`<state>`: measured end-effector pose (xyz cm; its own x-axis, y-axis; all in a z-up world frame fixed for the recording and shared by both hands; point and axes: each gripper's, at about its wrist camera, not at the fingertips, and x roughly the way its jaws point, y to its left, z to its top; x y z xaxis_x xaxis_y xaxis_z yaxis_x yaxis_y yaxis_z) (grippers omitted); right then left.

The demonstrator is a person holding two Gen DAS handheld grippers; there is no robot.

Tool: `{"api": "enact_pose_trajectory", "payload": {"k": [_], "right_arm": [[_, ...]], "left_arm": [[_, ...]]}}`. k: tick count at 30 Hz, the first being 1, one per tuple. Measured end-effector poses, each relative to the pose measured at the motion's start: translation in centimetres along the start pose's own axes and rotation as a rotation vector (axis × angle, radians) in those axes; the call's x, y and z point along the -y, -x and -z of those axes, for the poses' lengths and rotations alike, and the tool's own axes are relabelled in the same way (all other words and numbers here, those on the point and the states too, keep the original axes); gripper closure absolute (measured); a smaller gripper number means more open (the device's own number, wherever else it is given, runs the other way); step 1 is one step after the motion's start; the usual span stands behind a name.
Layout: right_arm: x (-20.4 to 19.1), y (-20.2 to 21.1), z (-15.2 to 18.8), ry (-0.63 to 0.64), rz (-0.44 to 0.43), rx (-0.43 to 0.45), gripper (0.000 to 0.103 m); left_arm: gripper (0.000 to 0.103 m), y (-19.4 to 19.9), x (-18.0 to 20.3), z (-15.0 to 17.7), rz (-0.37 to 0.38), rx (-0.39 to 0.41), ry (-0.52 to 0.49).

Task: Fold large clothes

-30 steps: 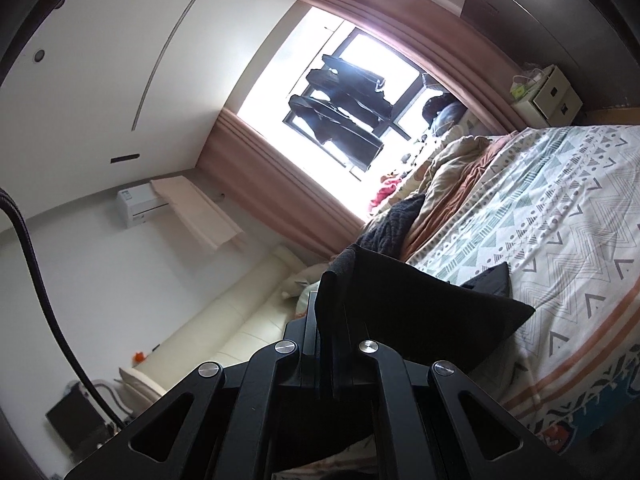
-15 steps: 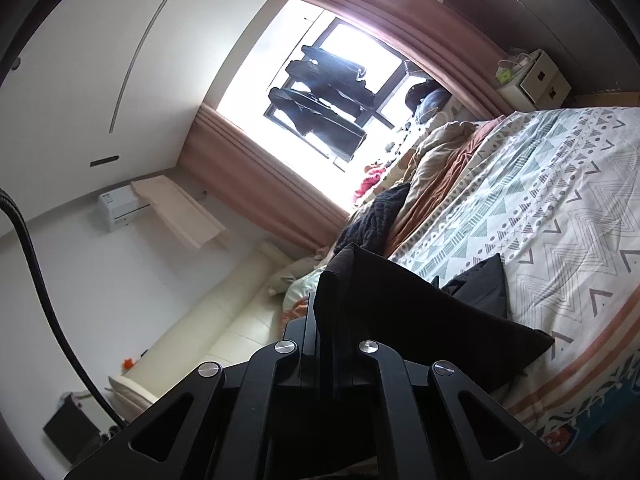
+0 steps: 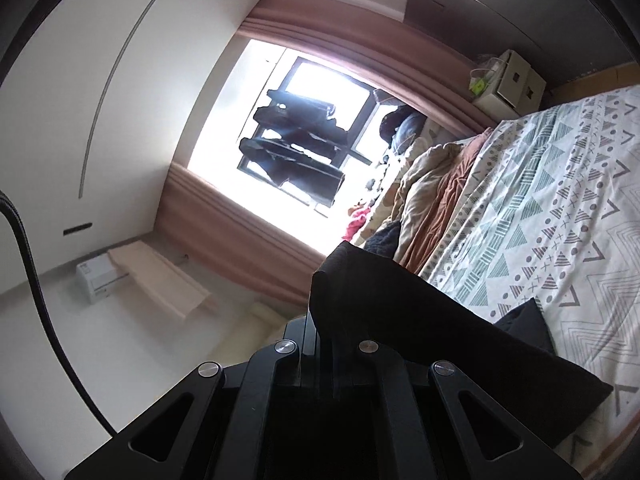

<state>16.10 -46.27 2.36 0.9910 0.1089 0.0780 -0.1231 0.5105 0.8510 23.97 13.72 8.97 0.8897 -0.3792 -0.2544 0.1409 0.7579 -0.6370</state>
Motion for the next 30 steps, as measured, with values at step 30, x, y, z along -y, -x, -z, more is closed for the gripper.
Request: {"api": "enact_pose_trajectory", "payload": {"k": [30], "right_arm": [[15.5,-14.3,4.7,-0.105,0.256,-0.133,0.099]], "left_arm": [[0.095,-25.4,-9.3,3.0,-0.251,-0.239,0.005]]}}
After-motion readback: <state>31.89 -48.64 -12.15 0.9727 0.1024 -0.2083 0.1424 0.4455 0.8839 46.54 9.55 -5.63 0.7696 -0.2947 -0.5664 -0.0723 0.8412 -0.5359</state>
